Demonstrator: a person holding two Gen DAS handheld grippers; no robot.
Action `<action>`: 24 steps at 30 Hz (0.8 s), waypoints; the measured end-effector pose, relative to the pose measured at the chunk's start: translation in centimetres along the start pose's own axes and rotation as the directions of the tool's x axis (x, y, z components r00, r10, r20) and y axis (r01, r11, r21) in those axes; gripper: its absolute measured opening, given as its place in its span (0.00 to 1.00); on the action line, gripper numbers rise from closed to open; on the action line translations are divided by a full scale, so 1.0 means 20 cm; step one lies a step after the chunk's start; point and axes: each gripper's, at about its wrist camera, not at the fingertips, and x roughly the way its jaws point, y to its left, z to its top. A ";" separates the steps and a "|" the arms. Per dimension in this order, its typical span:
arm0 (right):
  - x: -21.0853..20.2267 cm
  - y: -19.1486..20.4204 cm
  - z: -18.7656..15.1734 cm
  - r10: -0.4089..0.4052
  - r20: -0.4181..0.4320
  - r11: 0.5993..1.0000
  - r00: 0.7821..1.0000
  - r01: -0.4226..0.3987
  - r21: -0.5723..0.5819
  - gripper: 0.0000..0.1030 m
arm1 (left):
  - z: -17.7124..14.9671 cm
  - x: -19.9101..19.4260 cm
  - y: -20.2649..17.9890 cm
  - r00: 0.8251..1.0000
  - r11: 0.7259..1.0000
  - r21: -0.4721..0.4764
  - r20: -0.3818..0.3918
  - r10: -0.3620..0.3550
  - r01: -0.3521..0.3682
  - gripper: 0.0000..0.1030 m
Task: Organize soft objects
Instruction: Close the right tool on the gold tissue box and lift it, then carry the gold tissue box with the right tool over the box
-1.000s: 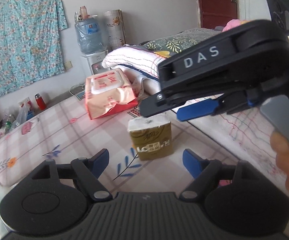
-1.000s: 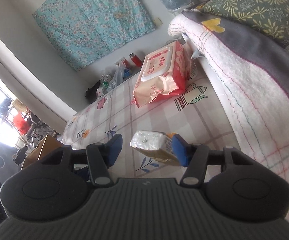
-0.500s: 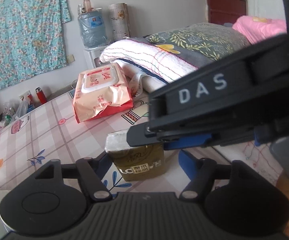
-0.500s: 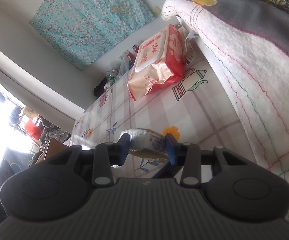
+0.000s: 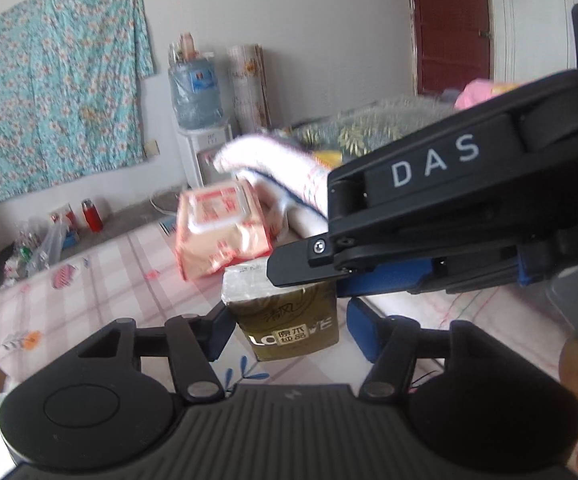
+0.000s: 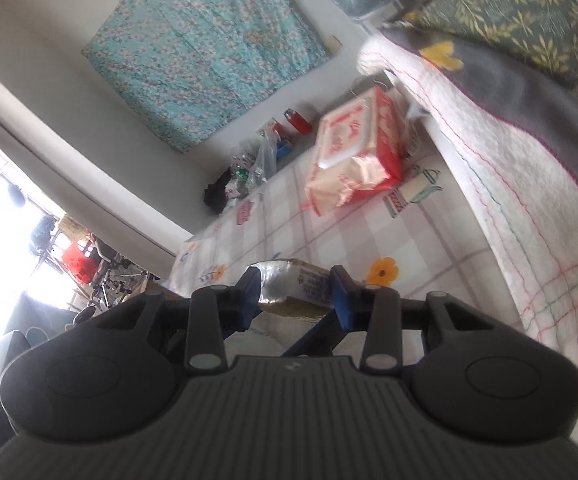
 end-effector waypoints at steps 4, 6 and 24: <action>-0.13 0.21 -0.02 0.035 0.011 0.997 0.999 -0.035 -0.063 0.37 | 0.02 -0.21 0.05 0.998 0.999 -0.021 0.054 0.026 -0.025 0.60; -0.17 0.33 -0.04 0.064 0.001 0.993 0.998 -0.064 -0.096 0.37 | 0.02 -0.33 0.09 0.995 0.999 -0.022 0.081 0.051 -0.049 0.60; 0.42 1.48 -0.61 0.326 -0.579 0.892 0.747 -0.447 -0.073 0.38 | -0.37 -1.19 0.96 0.933 0.884 -0.303 -0.071 0.353 -0.357 0.60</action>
